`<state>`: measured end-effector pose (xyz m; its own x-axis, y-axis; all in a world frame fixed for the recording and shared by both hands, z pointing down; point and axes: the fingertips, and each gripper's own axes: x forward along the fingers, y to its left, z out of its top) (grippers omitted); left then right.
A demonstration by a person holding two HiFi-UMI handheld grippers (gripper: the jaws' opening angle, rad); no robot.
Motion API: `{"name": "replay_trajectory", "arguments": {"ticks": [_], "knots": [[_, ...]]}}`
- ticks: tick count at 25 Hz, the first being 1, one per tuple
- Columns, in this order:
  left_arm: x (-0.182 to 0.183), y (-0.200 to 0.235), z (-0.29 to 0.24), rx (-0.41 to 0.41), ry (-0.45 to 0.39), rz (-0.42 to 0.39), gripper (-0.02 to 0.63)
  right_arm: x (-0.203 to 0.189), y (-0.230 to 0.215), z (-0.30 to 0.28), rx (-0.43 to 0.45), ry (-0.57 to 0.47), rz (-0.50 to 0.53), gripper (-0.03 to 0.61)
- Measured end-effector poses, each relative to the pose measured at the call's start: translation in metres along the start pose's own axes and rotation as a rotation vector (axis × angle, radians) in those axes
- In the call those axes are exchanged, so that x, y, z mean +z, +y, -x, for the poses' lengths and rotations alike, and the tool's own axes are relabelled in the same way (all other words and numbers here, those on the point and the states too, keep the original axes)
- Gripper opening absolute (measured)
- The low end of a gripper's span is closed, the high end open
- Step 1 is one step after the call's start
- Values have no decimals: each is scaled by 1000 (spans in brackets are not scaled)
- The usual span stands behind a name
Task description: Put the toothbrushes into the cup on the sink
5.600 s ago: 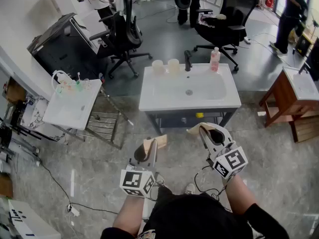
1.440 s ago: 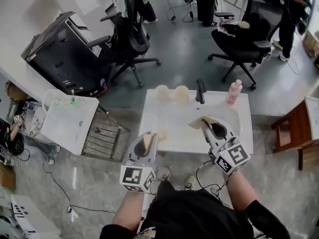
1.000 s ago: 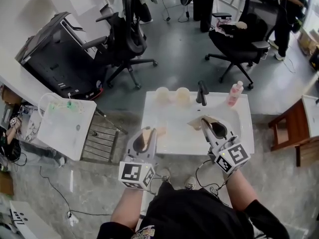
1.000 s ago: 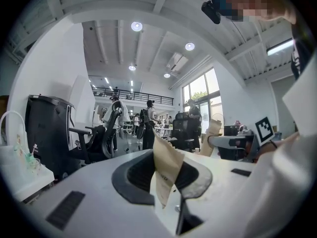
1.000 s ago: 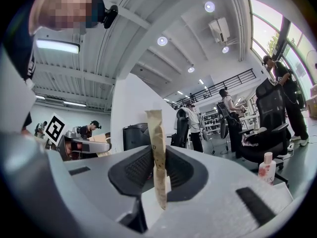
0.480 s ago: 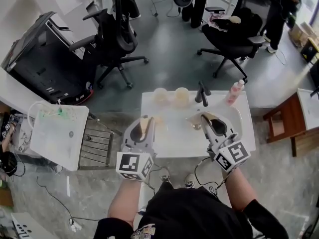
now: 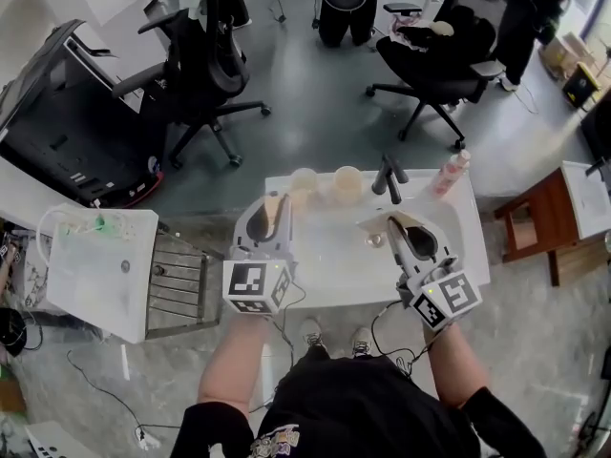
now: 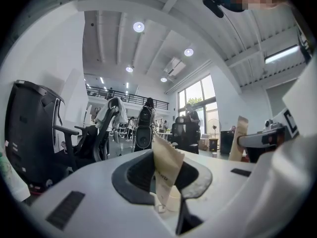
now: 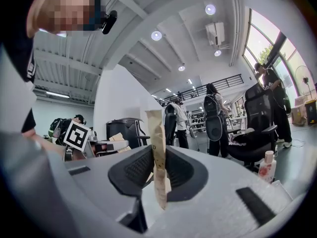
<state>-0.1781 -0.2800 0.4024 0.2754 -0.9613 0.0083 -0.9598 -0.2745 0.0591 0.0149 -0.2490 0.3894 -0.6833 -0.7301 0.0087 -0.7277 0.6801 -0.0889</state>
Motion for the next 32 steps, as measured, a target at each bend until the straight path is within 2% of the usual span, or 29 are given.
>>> {"name": "replay_trajectory", "arguments": {"ticks": [12, 28, 32], "knots": [[-45, 30, -61, -37, 20, 16, 67, -13, -8, -12, -80, 21, -11, 74], [-131, 47, -106, -18, 192, 24, 67, -29, -21, 2, -153, 65, -15, 74], [-133, 45, -107, -31, 210, 10, 129, -29, -19, -1, -146, 66, -17, 74]]}}
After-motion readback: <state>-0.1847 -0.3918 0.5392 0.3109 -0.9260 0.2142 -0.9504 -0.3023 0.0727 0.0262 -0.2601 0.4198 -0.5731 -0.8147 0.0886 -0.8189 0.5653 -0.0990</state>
